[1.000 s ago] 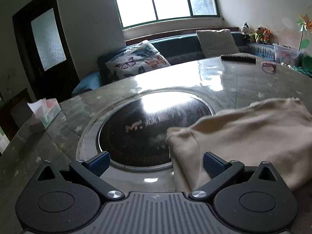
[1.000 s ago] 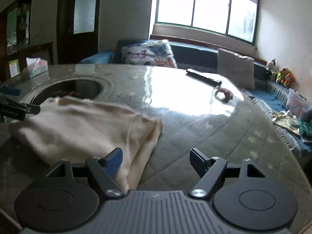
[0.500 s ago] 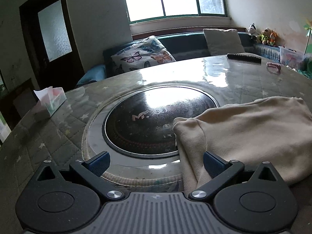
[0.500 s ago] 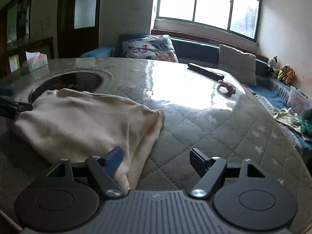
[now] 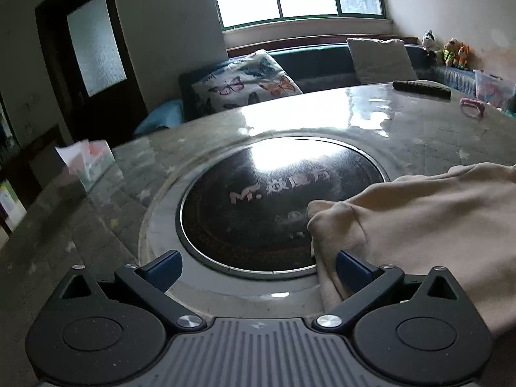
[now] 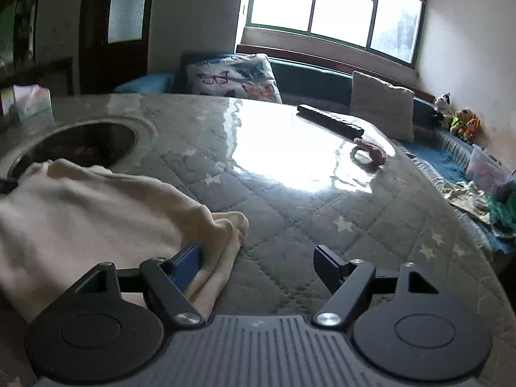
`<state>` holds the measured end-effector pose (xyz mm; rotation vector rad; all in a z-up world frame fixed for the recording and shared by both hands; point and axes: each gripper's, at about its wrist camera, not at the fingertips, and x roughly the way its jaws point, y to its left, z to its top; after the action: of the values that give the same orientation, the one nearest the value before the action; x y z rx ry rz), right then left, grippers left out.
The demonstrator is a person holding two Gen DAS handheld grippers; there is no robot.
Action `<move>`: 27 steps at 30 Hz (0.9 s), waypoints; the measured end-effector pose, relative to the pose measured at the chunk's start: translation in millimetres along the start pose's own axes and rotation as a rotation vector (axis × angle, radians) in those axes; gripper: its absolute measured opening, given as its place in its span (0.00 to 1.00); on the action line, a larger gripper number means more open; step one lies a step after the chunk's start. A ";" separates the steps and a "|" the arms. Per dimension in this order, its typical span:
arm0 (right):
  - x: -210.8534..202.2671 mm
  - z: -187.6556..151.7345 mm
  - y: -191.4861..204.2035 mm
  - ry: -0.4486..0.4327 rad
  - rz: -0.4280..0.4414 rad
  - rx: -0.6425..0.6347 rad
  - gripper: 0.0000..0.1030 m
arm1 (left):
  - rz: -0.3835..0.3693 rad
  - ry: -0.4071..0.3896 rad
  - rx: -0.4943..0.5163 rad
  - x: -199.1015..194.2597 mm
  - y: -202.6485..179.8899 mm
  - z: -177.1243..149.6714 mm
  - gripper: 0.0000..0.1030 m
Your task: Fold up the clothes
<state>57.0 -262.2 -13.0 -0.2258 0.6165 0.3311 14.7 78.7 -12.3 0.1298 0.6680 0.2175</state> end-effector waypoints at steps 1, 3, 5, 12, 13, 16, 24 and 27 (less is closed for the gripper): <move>-2.1 1.9 -0.1 -0.006 -0.005 -0.004 0.75 | -0.010 0.002 -0.010 -0.3 2.2 -0.1 1.00; -5.8 5.5 0.4 -0.024 -0.018 -0.016 0.75 | -0.015 -0.007 -0.020 -0.9 4.3 3.1 1.00; -4.9 9.0 0.7 -0.038 -0.022 -0.020 0.75 | -0.016 -0.013 -0.028 0.9 5.2 7.4 1.00; 16.7 9.5 -1.3 -0.001 -0.019 -0.002 0.75 | -0.011 0.005 -0.031 21.6 5.6 17.7 1.00; 14.3 9.9 -1.5 -0.007 -0.020 -0.001 0.75 | -0.011 0.013 -0.034 25.0 6.2 18.1 1.00; 9.2 11.0 -2.1 -0.021 -0.019 -0.003 0.75 | -0.023 0.012 -0.046 27.6 8.0 19.9 1.00; 6.6 14.9 2.1 -0.020 -0.010 -0.028 0.75 | -0.021 0.012 -0.032 30.8 13.6 22.6 1.00; -6.9 20.3 9.9 -0.046 0.016 -0.059 0.75 | -0.025 0.007 -0.059 24.8 21.4 26.1 1.00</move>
<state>58.8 -248.5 6.2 -0.2690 0.5635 0.3691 46.6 104.1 -2.8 0.0640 0.6696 0.2135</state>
